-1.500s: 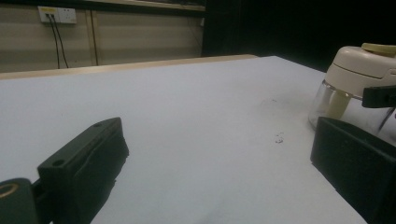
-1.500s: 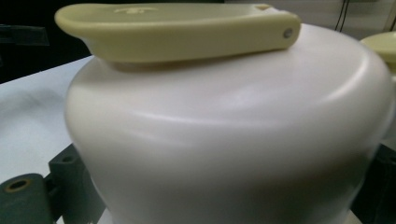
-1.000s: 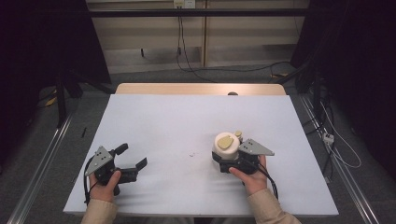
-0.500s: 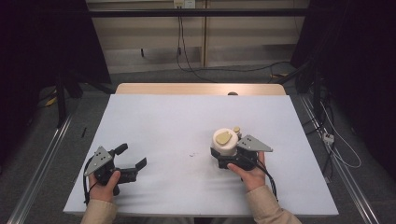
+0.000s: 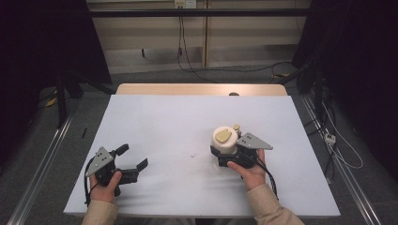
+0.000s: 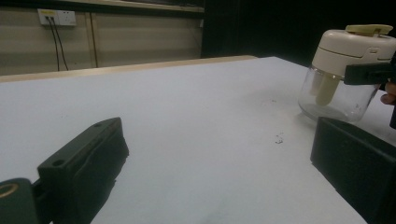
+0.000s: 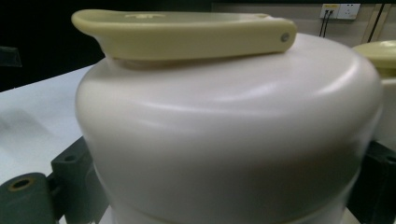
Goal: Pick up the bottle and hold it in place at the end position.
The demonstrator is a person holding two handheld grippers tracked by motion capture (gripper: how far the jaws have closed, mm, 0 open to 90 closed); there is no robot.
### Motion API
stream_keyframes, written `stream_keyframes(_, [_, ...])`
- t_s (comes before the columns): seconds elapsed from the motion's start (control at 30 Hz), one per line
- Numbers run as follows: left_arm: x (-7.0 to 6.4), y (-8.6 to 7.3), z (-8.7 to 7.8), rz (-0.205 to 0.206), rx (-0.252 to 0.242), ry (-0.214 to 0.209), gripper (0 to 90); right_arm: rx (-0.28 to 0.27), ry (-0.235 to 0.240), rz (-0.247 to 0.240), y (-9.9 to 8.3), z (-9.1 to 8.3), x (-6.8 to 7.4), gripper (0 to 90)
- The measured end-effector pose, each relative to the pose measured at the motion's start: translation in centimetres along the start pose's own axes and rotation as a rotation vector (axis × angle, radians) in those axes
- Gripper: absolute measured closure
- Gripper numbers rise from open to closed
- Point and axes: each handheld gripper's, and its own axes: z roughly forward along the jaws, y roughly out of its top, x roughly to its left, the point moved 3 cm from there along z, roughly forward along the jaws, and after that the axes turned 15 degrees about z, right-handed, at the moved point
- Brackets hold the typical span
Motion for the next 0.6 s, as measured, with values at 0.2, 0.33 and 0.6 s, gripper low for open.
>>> stream_keyframes(0.2, [-0.1, 0.0, 0.2, 0.007, 0.001, -0.007, 3.0, -0.010, 0.004, 0.011, 0.4, 0.2, -0.2, 6.7])
stream_keyframes(0.33, [-0.2, 0.0, 0.2, 0.006, 0.000, -0.008, 3.0, -0.019, -0.001, 0.015, 0.8, 0.3, -0.5, 6.8])
stream_keyframes(0.6, [-0.3, 0.0, 0.1, 0.010, 0.002, -0.007, 3.0, -0.022, -0.006, 0.016, 1.1, 0.5, -0.5, 6.8])
